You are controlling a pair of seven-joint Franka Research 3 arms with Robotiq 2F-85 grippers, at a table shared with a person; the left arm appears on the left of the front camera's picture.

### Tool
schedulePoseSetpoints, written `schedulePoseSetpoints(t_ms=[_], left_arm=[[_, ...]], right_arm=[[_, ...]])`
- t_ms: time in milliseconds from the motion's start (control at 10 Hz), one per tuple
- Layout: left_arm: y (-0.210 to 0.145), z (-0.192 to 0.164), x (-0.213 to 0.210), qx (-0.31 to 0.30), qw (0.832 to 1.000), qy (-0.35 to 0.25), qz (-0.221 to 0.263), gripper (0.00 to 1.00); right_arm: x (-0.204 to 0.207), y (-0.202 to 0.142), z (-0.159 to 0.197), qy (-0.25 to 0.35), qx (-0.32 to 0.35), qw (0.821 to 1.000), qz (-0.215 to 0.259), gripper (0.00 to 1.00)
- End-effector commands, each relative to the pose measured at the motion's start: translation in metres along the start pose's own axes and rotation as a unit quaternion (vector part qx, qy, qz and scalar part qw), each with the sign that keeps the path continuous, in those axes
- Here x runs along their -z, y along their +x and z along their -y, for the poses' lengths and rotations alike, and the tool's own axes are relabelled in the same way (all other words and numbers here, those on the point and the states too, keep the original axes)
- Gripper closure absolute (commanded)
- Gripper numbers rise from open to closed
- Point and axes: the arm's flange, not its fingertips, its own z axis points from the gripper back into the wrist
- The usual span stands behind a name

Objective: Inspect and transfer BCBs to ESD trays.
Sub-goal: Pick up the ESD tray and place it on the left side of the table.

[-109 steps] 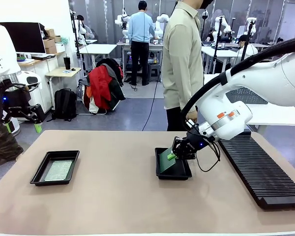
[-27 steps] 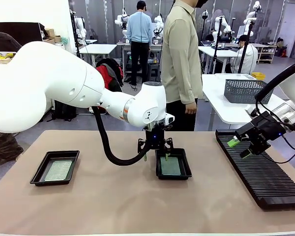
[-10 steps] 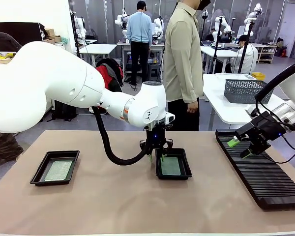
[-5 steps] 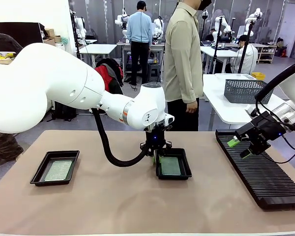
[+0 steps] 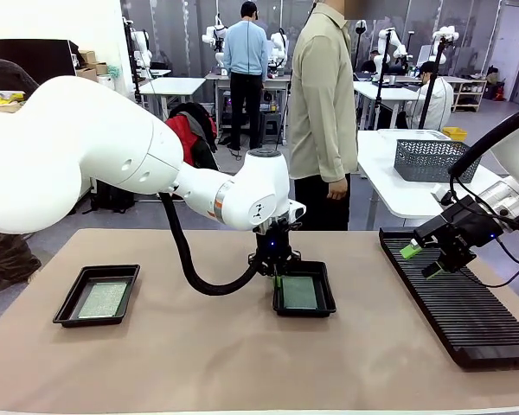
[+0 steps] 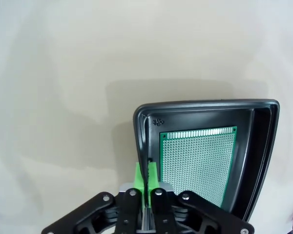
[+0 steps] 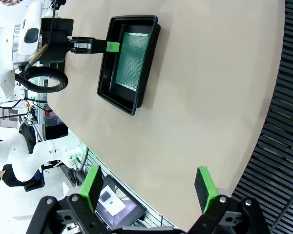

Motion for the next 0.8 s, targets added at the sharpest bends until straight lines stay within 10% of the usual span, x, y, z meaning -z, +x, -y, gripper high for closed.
schedulePoseSetpoints(t_ms=[0, 700], left_arm=[[-0.012, -0.006, -0.003, -0.017, 1.000, -0.007, 0.011, 1.00], [-0.023, -0.052, -0.020, -0.012, 0.994, -0.104, 0.018, 1.00]], right_arm=[[-0.001, -0.001, -0.001, 0.001, 0.000, 1.000, 0.001, 0.00], [-0.001, -0.001, -0.001, 0.001, 0.000, 1.000, 0.001, 0.00]])
